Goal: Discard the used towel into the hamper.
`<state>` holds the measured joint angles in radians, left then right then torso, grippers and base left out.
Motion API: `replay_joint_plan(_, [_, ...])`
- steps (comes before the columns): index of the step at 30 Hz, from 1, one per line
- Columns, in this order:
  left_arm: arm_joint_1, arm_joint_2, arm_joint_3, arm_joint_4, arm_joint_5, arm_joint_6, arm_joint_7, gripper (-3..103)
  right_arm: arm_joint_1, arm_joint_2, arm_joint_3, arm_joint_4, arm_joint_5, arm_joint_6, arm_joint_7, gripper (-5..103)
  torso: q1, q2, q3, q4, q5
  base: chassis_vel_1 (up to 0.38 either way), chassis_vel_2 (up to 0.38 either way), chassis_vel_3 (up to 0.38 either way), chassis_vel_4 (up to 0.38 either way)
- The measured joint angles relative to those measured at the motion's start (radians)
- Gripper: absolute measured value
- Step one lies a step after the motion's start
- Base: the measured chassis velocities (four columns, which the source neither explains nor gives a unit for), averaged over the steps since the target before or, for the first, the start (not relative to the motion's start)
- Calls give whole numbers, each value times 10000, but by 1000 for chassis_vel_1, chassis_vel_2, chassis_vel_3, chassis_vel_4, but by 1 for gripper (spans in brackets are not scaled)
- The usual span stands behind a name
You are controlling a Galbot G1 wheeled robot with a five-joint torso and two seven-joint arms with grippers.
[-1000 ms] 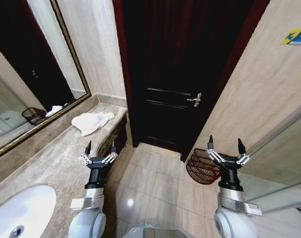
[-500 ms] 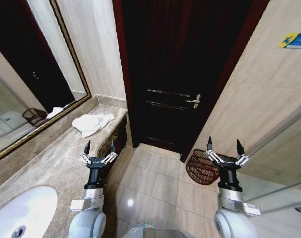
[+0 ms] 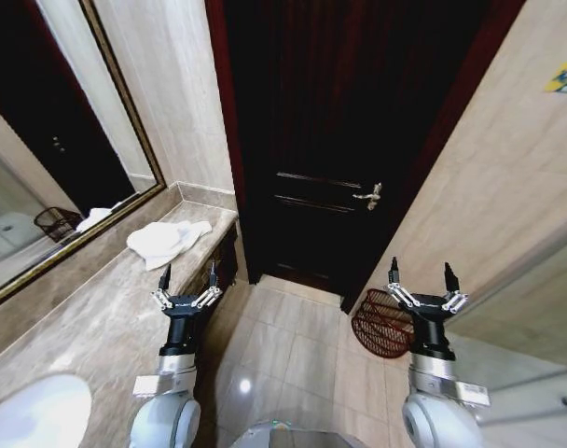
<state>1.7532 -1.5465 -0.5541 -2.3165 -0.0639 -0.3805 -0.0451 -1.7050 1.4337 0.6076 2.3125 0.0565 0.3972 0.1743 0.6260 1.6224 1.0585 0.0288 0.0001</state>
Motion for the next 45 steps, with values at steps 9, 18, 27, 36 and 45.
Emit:
replay_joint_plan(9, [0,-7,0,6,0,-11,0,100,12,20,-27,-25,1,33,-3,100,-16,-11,-11,-2,0,-173,151,170,-164])
replay_joint_plan(18, [-1,-5,-1,7,-5,-13,-1,100,28,8,-14,-36,6,36,-4,100,-19,-24,-16,-3,1,-148,152,151,-148])
replay_joint_plan(27, [-6,-5,-10,6,-22,-21,-6,100,70,18,-24,-128,-7,299,-60,100,-23,-29,-21,-2,-2,-157,153,147,-160])
replay_joint_plan(36, [-8,-6,-9,18,-25,-47,-11,100,67,19,5,-150,-80,332,-195,100,-26,-36,-23,-5,-2,-65,54,44,-24])
replay_joint_plan(45, [-12,-13,-10,19,-28,-52,-80,100,81,4,-14,-150,-81,316,-195,100,-30,-35,-26,-3,0,58,18,-49,-17])
